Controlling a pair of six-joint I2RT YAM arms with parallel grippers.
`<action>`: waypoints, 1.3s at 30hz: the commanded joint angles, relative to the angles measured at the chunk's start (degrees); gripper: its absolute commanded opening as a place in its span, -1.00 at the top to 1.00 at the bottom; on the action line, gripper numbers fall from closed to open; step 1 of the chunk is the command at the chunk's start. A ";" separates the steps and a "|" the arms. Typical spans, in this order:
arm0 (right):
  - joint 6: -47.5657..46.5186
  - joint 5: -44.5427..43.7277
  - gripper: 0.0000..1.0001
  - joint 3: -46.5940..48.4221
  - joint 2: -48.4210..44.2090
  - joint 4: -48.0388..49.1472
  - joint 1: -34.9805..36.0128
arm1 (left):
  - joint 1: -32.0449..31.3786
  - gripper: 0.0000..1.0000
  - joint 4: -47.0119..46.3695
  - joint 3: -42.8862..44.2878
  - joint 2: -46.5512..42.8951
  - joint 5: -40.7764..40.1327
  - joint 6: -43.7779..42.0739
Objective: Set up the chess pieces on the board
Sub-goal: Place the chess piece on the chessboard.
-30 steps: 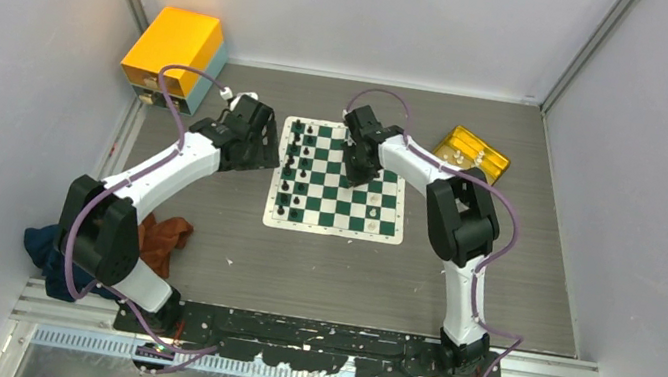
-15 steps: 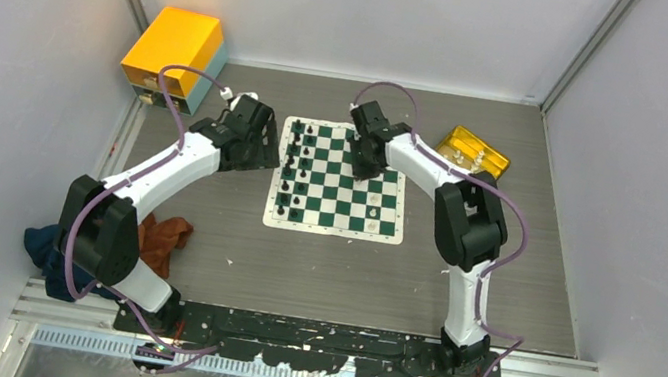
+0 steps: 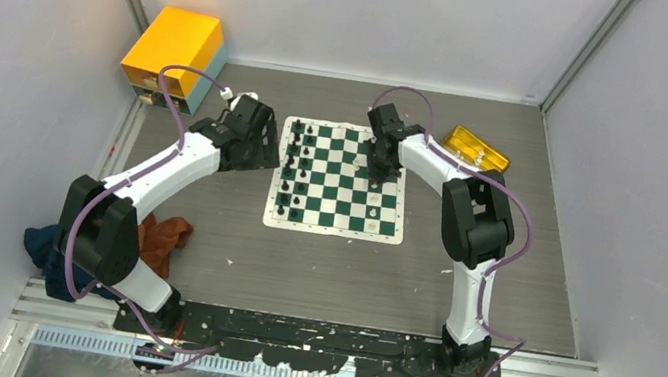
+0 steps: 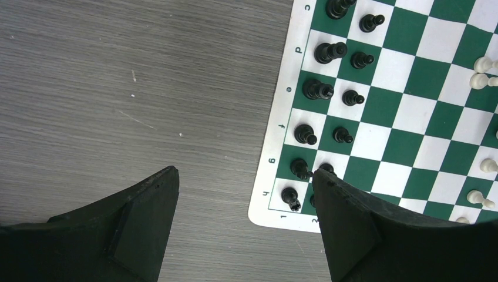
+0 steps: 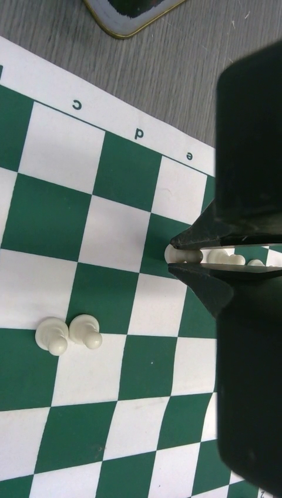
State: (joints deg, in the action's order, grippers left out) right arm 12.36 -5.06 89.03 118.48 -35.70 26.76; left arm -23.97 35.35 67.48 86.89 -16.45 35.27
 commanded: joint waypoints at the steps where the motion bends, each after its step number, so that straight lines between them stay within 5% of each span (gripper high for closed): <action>1: 0.39 -0.31 0.93 -0.17 -3.80 0.90 -0.29 | 0.24 -0.68 -2.13 0.81 -1.02 0.10 -1.22; 16: 0.46 -0.04 0.88 -0.50 -2.73 0.86 -0.92 | 0.24 -0.68 -2.16 1.05 -0.60 0.10 -1.59; 26: -0.48 0.54 0.34 0.45 -2.58 1.11 -1.01 | 0.24 -0.68 -2.11 1.69 0.08 0.10 -1.60; 39: -2.02 4.09 0.27 6.46 -1.42 0.72 -0.87 | 0.24 -0.68 -2.13 1.98 0.64 -0.23 -1.23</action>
State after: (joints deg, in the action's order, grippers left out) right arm 11.73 -3.25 91.42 118.48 -35.66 26.02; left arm -23.97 35.38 67.48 87.48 -16.45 34.06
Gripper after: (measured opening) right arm 0.362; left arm 0.843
